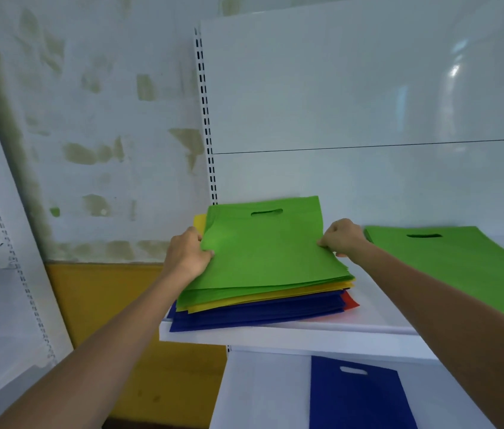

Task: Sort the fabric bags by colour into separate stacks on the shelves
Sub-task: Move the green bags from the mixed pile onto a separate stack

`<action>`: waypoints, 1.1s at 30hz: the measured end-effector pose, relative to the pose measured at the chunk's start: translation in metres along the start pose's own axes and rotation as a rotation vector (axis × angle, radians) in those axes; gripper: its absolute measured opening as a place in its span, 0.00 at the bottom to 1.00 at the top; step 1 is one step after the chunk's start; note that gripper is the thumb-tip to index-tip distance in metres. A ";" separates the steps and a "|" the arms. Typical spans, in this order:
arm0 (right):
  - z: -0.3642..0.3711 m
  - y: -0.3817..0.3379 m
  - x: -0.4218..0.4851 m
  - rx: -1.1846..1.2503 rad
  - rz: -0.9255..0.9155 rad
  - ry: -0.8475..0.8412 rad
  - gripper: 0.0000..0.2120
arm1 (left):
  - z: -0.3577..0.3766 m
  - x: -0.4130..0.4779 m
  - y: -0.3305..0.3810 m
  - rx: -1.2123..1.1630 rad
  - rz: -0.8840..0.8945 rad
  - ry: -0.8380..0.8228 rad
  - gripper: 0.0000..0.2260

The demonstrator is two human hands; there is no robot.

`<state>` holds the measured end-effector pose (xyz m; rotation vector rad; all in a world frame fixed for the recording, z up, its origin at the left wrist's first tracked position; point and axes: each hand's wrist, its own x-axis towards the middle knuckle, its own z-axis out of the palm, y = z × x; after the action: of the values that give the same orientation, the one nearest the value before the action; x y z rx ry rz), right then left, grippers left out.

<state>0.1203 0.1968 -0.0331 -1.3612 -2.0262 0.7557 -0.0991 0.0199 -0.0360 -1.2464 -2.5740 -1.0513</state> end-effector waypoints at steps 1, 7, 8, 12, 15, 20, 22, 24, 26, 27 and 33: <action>-0.001 0.000 0.000 -0.016 -0.026 0.028 0.07 | 0.000 0.000 0.003 -0.020 0.007 -0.007 0.18; -0.039 0.009 0.007 -0.102 -0.251 0.233 0.15 | 0.001 -0.008 0.049 -0.068 0.121 0.015 0.12; -0.050 0.011 0.008 -0.138 -0.298 0.252 0.18 | 0.002 -0.009 0.061 -0.082 0.146 0.022 0.11; -0.101 0.036 0.014 -0.266 -0.388 0.338 0.18 | 0.019 -0.013 0.117 -0.124 0.210 0.039 0.10; -0.144 0.063 0.015 -0.307 -0.384 0.373 0.18 | 0.041 -0.019 0.158 -0.138 0.245 0.025 0.11; -0.209 0.120 0.017 -0.329 -0.335 0.391 0.18 | 0.087 -0.039 0.221 -0.158 0.296 -0.031 0.12; -0.228 0.142 0.016 -0.339 -0.296 0.383 0.18 | 0.104 -0.048 0.241 -0.156 0.302 -0.067 0.13; -0.240 0.162 0.013 -0.360 -0.248 0.364 0.18 | 0.120 -0.056 0.258 -0.136 0.298 -0.108 0.13; -0.248 0.182 0.011 -0.385 -0.196 0.321 0.16 | 0.137 -0.065 0.270 -0.092 0.289 -0.154 0.13; -0.249 0.192 0.011 -0.401 -0.167 0.281 0.16 | 0.146 -0.070 0.273 -0.067 0.280 -0.177 0.13; -0.236 0.243 0.020 -0.533 -0.076 0.011 0.16 | 0.183 -0.097 0.273 0.065 0.208 -0.285 0.07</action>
<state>0.4336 0.3249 -0.0473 -1.5463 -2.3549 0.1694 0.1991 0.1871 -0.0614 -1.7124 -2.5710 -0.7952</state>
